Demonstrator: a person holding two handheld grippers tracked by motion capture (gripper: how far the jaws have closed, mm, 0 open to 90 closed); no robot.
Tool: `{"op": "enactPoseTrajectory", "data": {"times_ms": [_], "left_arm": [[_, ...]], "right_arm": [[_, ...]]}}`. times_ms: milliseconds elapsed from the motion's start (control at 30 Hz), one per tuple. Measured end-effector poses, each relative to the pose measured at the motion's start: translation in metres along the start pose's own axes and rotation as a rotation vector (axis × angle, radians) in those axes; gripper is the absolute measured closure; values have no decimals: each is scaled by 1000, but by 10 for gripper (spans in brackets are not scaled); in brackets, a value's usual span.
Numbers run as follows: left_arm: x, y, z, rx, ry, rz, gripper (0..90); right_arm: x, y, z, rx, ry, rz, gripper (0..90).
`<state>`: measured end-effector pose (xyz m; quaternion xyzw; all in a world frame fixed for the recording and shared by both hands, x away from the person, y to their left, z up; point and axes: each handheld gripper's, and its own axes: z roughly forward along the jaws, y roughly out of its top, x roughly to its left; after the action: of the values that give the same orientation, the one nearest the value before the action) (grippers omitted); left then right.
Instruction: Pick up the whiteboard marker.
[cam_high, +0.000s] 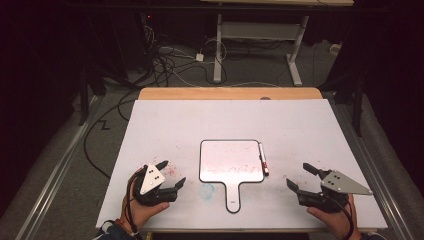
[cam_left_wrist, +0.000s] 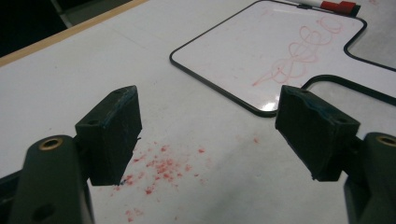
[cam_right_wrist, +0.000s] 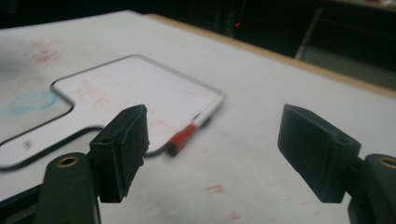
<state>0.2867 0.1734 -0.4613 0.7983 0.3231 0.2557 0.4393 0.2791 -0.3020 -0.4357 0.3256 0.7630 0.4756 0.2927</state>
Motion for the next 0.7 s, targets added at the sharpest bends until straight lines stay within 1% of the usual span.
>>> {"op": "enactPoseTrajectory", "data": {"times_ms": [33, 67, 133, 200, 267, 300, 367, 400, 467, 500, 533, 567, 600, 633, 700], "left_arm": [[0, 1, 0, -6, 5, 12, 217], [0, 2, 0, -11, 5, 14, 210], [0, 2, 1, -12, 7, 13, 203], [0, 1, 3, 10, 0, 28, 203], [1, -1, 5, 31, -14, 26, 185], [0, -1, 6, 40, -22, 33, 185], [-1, -2, 7, 55, -25, 56, 185], [-1, -2, 7, 60, -30, 62, 187], [-3, -2, 8, 74, -23, 69, 189], [-3, -2, 8, 76, -18, 81, 189], [-3, -2, 9, 81, -19, 80, 189], [-4, -3, 9, 92, -22, 78, 189], [-4, -3, 10, 92, -21, 90, 189], [-4, -3, 10, 95, -24, 91, 189], [-5, -4, 11, 99, -19, 95, 189]], "right_arm": [[0, 0, 0, 0, 0, 0, 250], [1, 1, 2, 8, 2, -8, 247], [0, 2, 4, 5, 2, -9, 248], [-2, 2, 4, 11, 7, -9, 241], [-2, 1, 5, 24, 7, -12, 239], [-3, 1, 7, 39, 14, -20, 240], [-2, 2, 8, 47, 15, -23, 245], [-3, 2, 8, 52, 27, -20, 255], [-3, 3, 10, 76, 48, -6, 266], [-4, 2, 11, 81, 64, 18, 277], [-5, 2, 13, 95, 83, 43, 295], [-7, 3, 18, 143, 89, 59, 309], [-8, 3, 20, 143, 95, 63, 319], [-9, 4, 22, 150, 103, 63, 324], [-10, 5, 24, 160, 105, 65, 323]]}}
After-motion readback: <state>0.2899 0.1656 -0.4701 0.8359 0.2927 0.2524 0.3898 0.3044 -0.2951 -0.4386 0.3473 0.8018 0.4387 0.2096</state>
